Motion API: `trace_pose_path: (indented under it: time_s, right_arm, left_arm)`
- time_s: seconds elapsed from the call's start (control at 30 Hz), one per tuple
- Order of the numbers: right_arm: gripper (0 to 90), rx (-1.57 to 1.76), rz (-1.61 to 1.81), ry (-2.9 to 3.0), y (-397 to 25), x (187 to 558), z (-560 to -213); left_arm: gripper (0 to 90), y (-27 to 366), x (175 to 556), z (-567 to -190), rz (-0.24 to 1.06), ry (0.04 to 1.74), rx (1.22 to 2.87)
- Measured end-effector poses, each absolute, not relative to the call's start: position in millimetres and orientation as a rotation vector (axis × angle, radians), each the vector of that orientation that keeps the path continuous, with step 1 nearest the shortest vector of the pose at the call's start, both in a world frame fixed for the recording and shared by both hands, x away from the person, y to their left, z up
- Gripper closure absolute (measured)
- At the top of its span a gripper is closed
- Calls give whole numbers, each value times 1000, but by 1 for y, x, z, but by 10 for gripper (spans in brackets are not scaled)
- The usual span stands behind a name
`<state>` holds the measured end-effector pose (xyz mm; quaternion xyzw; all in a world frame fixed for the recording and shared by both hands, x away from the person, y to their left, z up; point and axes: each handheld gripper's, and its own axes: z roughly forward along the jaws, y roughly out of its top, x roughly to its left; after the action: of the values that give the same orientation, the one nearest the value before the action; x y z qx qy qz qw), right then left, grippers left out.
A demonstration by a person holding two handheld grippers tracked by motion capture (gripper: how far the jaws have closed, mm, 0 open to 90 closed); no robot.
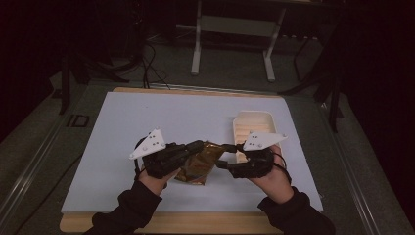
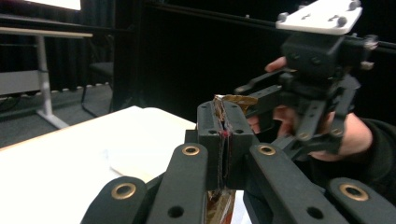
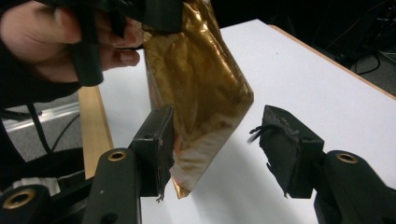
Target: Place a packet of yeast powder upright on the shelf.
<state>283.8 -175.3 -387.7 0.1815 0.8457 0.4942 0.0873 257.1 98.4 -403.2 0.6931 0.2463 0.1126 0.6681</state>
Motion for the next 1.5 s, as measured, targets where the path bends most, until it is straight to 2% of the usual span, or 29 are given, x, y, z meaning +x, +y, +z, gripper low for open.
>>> trace_pose_path:
  time_s: [0.27,0.4,0.7,0.93,1.1,1.17,1.23,1.33,1.43,1.5]
  right_arm:
    - [565,483,1432,2624,-165,288,-390]
    - [728,406,1404,2675,-164,291,-388]
    - [762,372,1397,2730,-162,296,-386]
    - [768,362,1387,2727,-169,299,-384]
    - [769,344,1394,2714,-176,300,-380]
    - [770,323,1398,2700,-179,299,-377]
    - [770,300,1403,2692,-183,300,-373]
    - [771,298,1394,2671,-188,300,-367]
    - [771,303,1407,2655,-195,301,-361]
    - [771,304,1405,2648,-200,302,-356]
  left_arm:
    - [892,94,254,-403,236,544,1538]
    - [891,93,254,-403,265,531,1557]
    - [863,99,260,-404,244,516,1557]
    - [586,103,258,-395,219,461,1554]
    - [486,105,254,-393,240,422,1562]
    - [411,106,254,-392,244,429,1561]
    - [380,108,253,-392,213,430,1550]
    - [257,109,253,-393,238,413,1547]
    - [233,112,254,-395,231,418,1532]
    - [171,115,254,-396,212,423,1525]
